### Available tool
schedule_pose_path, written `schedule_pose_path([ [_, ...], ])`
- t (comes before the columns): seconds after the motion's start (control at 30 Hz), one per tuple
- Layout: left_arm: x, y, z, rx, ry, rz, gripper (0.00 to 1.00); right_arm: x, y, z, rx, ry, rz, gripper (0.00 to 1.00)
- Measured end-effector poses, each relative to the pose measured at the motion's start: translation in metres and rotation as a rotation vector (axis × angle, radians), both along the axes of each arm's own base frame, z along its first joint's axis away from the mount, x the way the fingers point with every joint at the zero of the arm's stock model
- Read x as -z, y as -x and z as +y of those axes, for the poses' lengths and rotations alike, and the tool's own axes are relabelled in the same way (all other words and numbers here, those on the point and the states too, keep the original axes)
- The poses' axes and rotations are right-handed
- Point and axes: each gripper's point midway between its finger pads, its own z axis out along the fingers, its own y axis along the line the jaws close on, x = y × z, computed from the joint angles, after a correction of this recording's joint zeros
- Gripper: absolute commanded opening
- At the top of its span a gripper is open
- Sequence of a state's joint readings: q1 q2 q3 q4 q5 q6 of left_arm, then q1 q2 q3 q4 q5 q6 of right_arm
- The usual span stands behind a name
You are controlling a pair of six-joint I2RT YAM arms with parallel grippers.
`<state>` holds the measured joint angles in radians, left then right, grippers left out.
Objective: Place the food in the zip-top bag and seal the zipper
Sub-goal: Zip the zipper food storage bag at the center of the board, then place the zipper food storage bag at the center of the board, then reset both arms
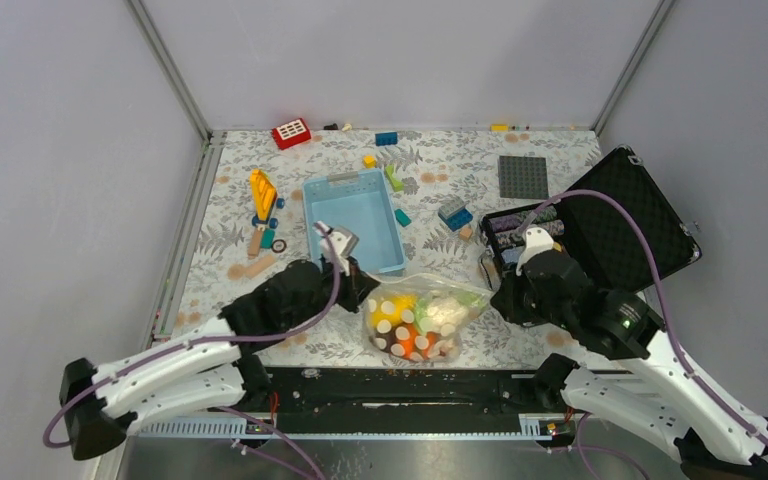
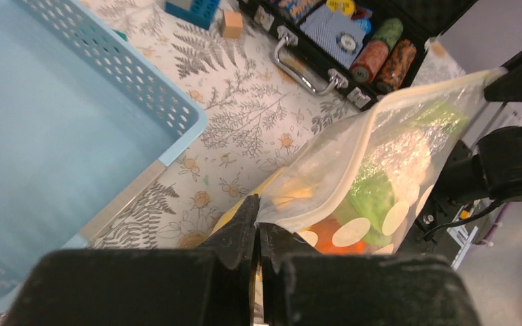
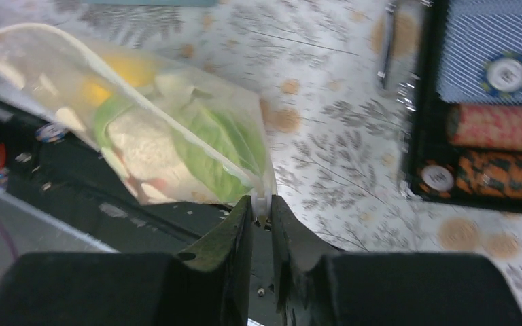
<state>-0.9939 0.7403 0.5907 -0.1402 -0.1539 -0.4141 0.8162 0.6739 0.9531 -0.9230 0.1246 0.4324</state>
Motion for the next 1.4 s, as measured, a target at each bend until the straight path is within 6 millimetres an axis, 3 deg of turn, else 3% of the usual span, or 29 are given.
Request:
schedule_pose_path([
  [0.07, 0.010, -0.004, -0.015, 0.026, -0.034, 0.034, 0.01, 0.008, -0.005, -0.013, 0.080, 0.058, 0.020, 0.08],
  [0.17, 0.027, -0.014, -0.034, 0.037, -0.096, 0.082, 0.24, 0.023, -0.013, -0.030, 0.183, 0.158, 0.063, 0.12],
  [0.23, 0.033, -0.022, -0.044, 0.035, -0.126, 0.093, 0.48, 0.030, -0.022, -0.042, 0.265, 0.207, 0.079, 0.20],
  [0.27, 0.036, -0.026, -0.049, 0.035, -0.137, 0.094, 0.55, 0.033, -0.028, -0.051, 0.319, 0.233, 0.088, 0.27],
  [0.33, 0.042, -0.035, -0.059, 0.029, -0.157, 0.105, 0.76, 0.041, -0.038, -0.067, 0.413, 0.287, 0.103, 0.47],
  [0.37, 0.044, -0.039, -0.063, 0.027, -0.168, 0.109, 0.94, 0.044, -0.041, -0.075, 0.451, 0.312, 0.108, 0.58],
  [0.43, 0.048, -0.045, -0.069, 0.027, -0.188, 0.109, 0.99, 0.050, -0.046, -0.085, 0.498, 0.352, 0.115, 0.82],
  [0.5, 0.048, -0.049, -0.072, 0.019, -0.192, 0.112, 0.99, 0.054, -0.053, -0.088, 0.515, 0.384, 0.111, 0.98],
  [0.7, 0.025, -0.058, -0.063, -0.036, -0.176, 0.052, 0.99, 0.050, -0.073, -0.087, 0.552, 0.388, 0.052, 1.00],
  [0.9, -0.025, -0.070, -0.019, -0.213, -0.131, -0.045, 0.99, 0.022, -0.088, -0.089, 0.603, 0.307, -0.079, 1.00],
  [1.0, -0.057, -0.072, 0.017, -0.347, -0.075, -0.097, 0.99, -0.006, -0.091, -0.089, 0.627, 0.185, -0.192, 1.00],
  [1.1, -0.081, -0.072, 0.068, -0.532, 0.010, -0.111, 0.99, -0.022, -0.087, -0.093, 0.648, 0.087, -0.285, 1.00],
  [1.17, -0.079, -0.073, 0.108, -0.685, 0.038, -0.090, 0.99, -0.027, -0.084, -0.098, 0.666, 0.052, -0.325, 1.00],
  [1.27, -0.061, -0.069, 0.170, -0.935, 0.045, -0.028, 0.99, -0.020, -0.080, -0.107, 0.698, 0.059, -0.348, 1.00],
  [1.4, -0.033, -0.056, 0.206, -1.098, 0.013, 0.047, 0.99, -0.003, -0.075, -0.115, 0.723, 0.087, -0.347, 1.00],
])
